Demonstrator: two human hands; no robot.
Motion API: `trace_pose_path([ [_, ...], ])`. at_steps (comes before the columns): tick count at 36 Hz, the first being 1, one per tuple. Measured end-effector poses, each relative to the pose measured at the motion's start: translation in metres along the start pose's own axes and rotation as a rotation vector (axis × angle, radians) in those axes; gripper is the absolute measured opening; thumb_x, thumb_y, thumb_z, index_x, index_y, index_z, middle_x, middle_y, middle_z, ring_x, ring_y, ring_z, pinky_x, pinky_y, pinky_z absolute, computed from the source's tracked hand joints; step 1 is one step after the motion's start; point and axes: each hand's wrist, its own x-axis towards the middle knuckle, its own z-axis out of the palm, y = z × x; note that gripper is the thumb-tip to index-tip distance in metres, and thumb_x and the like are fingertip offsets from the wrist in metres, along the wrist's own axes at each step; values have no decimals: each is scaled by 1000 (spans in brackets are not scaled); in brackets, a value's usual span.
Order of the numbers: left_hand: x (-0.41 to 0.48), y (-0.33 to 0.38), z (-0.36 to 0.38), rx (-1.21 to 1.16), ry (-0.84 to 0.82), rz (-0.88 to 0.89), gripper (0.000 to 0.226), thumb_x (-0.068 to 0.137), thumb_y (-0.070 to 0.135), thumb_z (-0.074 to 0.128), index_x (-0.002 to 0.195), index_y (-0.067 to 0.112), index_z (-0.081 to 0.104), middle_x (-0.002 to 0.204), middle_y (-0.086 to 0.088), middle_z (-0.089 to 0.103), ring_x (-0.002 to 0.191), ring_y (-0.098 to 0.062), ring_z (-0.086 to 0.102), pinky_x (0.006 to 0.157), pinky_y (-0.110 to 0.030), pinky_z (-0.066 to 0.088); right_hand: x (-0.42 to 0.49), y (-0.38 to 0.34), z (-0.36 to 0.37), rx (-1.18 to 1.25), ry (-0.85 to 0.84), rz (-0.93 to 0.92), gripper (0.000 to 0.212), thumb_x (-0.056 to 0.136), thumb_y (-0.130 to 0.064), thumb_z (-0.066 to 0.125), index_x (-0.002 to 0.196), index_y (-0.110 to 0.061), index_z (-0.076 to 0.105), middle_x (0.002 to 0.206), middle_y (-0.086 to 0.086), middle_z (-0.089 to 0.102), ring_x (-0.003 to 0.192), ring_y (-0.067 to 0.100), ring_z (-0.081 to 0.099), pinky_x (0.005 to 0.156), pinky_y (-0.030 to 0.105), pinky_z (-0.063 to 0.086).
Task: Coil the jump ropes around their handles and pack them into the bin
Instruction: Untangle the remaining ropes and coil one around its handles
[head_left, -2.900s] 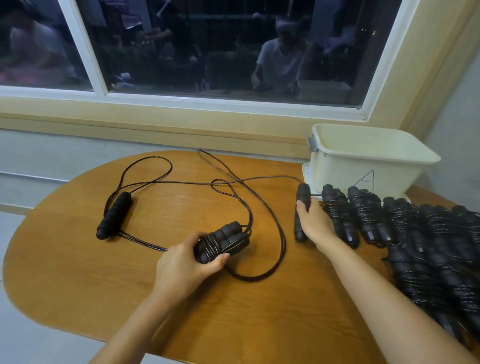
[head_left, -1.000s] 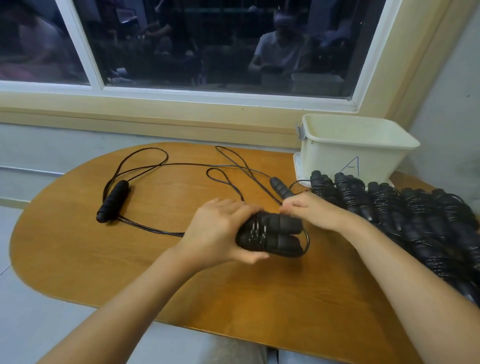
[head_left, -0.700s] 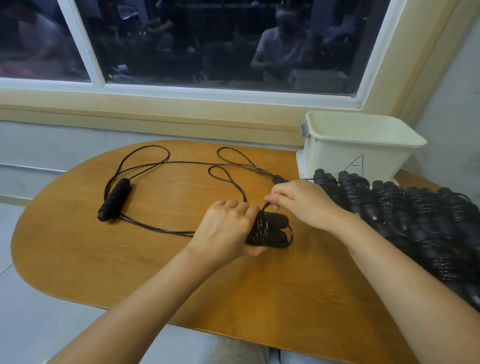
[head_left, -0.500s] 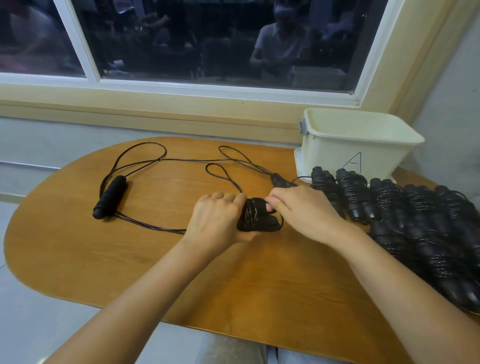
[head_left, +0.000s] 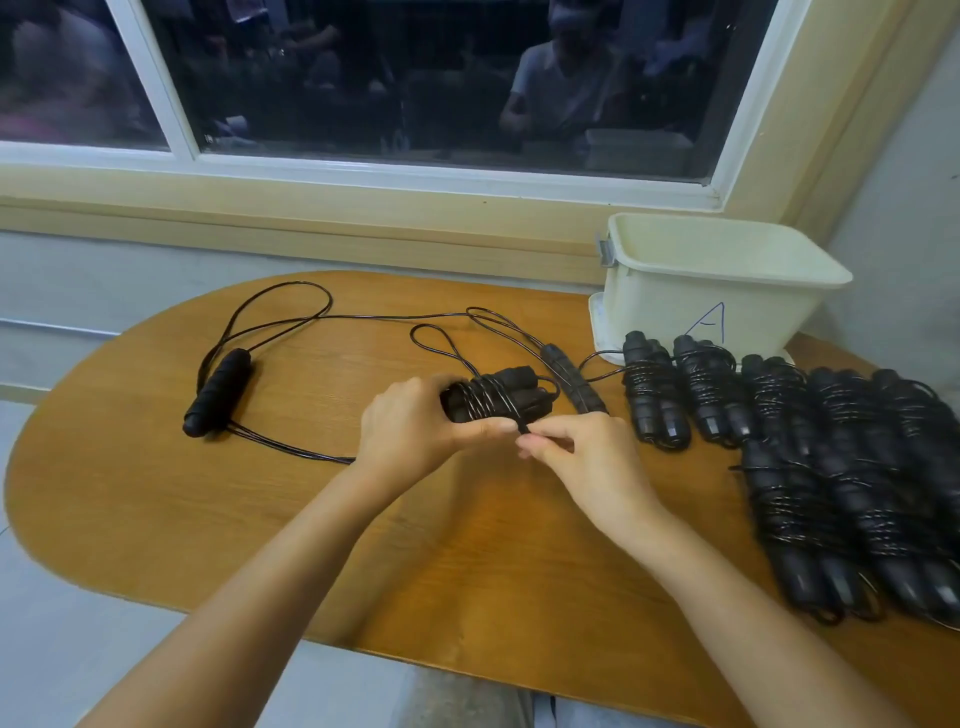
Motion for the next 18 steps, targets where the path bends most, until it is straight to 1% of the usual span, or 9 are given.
trace_pose_path([
  [4,-3,2,2,-158,-41,-41,86,54,94,50,107,29,70,63,8,67,62,-7,65,54,-29,51,4,3,6,84,5,79,10,89,-31,70,91,-28,80,82,-14,74,80,-1,66,74,17,50],
  [7,-3,3,0,-186,-60,-49,87,54,97,49,105,30,70,60,7,67,59,-8,65,55,-33,54,7,5,9,244,-45,141,11,89,-26,71,97,-25,79,87,-12,76,85,-1,67,76,14,49],
  [8,-3,3,0,-197,-72,-53,87,53,97,48,103,30,70,60,6,67,59,-8,65,56,-34,54,8,6,10,284,-50,158,10,89,-24,72,96,-26,79,86,-12,75,85,0,67,75,12,48],
  [10,-3,3,-2,-259,-101,-63,82,52,94,48,99,31,71,61,4,68,58,-9,65,58,-38,56,10,6,11,318,-32,203,5,87,-28,74,86,-29,78,77,-15,72,78,-1,65,68,10,45],
  [12,-4,3,-3,-334,-119,-70,75,56,92,56,96,30,72,63,2,69,59,-11,66,61,-42,56,11,7,10,311,-11,267,14,84,-35,75,74,-24,78,72,-19,67,71,-3,62,61,10,41],
  [13,-4,3,-4,-343,-127,-71,73,58,90,58,96,29,72,63,1,70,59,-13,66,61,-43,56,12,8,10,304,-6,292,19,82,-37,76,73,-20,78,74,-18,67,72,-3,62,60,12,41],
  [15,-3,4,-7,-321,-147,-70,67,60,84,57,95,29,73,63,0,69,60,-14,67,60,-42,55,13,9,9,248,20,310,22,78,-40,80,85,-19,77,87,-13,69,83,0,63,67,17,41],
  [16,-4,4,-9,-314,-162,-70,64,61,82,58,95,30,73,63,0,69,60,-14,67,60,-41,55,14,11,10,196,50,315,34,74,-41,82,98,-19,73,99,-10,67,96,6,61,73,20,41],
  [18,-5,4,-11,-329,-196,-68,58,63,79,60,91,30,73,63,-1,69,60,-15,67,60,-42,54,15,11,9,97,139,296,70,65,-41,88,121,-15,56,125,-3,51,120,15,47,91,27,41],
])
